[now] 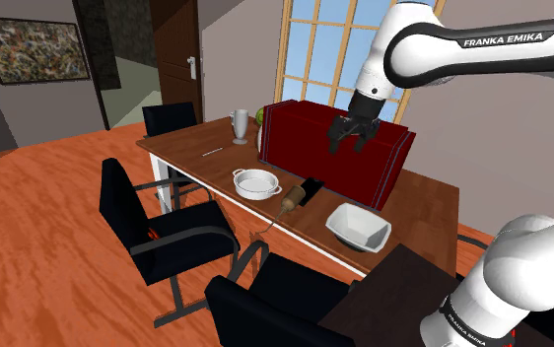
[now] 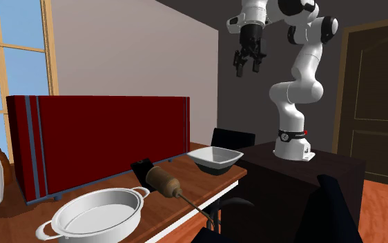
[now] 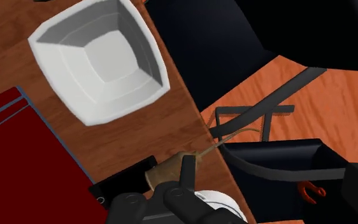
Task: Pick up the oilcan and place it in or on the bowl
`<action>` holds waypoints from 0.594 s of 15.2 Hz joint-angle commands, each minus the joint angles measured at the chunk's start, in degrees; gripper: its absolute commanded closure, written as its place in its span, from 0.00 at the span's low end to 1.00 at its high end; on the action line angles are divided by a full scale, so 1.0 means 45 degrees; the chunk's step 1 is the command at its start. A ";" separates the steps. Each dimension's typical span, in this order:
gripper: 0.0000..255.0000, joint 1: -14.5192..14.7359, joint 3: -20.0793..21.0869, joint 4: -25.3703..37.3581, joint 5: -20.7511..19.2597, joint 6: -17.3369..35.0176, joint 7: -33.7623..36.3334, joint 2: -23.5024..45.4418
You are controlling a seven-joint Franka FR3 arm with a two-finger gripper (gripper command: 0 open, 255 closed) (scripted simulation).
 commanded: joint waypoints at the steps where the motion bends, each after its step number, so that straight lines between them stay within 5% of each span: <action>1: 0.00 -0.0179 0.0423 -0.0028 0.0022 0.0738 0.1004 0.0789; 9: 0.00 -0.0941 0.1661 0.0690 -0.0583 0.3141 0.4867 0.4424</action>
